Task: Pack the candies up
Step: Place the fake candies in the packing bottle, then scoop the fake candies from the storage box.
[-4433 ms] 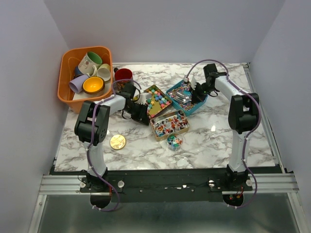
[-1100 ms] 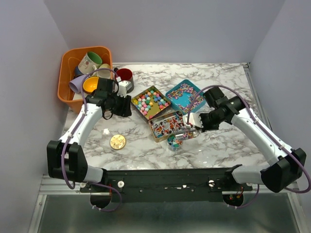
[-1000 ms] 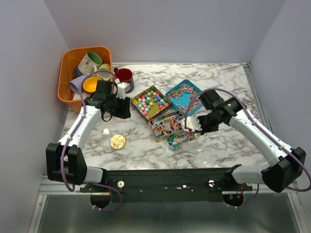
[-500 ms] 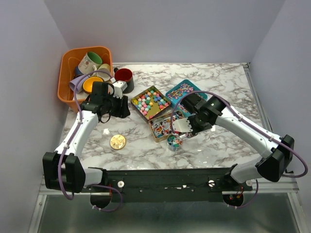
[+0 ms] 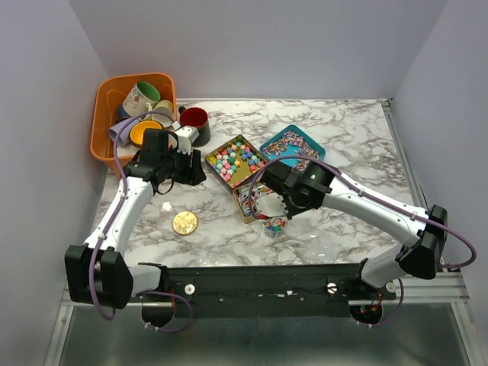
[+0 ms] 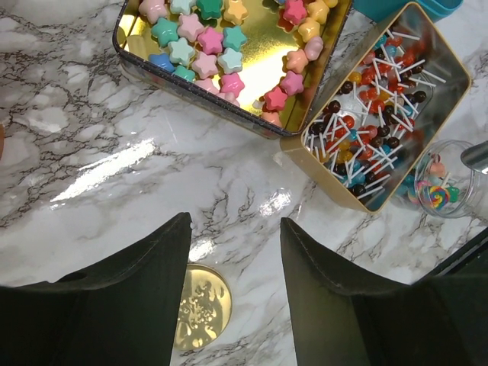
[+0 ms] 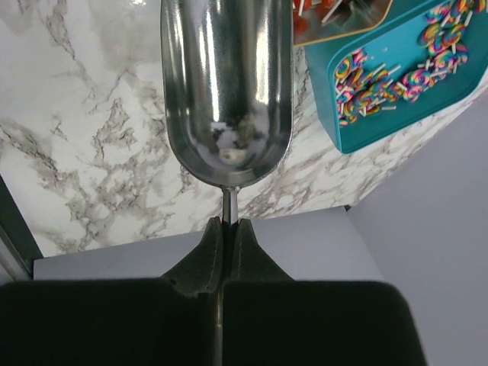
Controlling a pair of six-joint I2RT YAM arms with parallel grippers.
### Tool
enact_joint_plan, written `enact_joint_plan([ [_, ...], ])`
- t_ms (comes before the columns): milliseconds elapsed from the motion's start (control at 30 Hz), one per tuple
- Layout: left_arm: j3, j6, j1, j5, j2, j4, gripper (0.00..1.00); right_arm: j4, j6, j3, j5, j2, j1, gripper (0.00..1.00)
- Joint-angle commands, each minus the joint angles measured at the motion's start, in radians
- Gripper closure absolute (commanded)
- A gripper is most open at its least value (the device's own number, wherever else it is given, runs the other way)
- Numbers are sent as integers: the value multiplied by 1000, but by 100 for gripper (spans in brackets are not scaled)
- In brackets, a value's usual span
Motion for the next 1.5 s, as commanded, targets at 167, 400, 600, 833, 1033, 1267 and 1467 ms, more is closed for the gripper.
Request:
enact_joint_plan([
  [167,-131,-124,5,31,-97,102,42,-66,-88,-12,119,-82,-69,99],
  [400,-440,-354,4,87,-227,297,100,128,-260,77,91,52,-195,99],
  [600,-562,-449,-7,76,-261,460,100,187,-346,128,86,183,-194,99],
  [833,-550,-459,-67,83,-128,478,100,348,-559,65,218,224,-191,99],
  [1033,-568,-462,-142,76,-29,558,100,439,-726,-44,287,215,-160,99],
  [1267,-590,-486,-186,133,38,661,100,476,-736,-168,297,212,-87,99],
  [1467,-580,-479,-226,166,113,712,100,248,-468,15,168,344,-34,99],
])
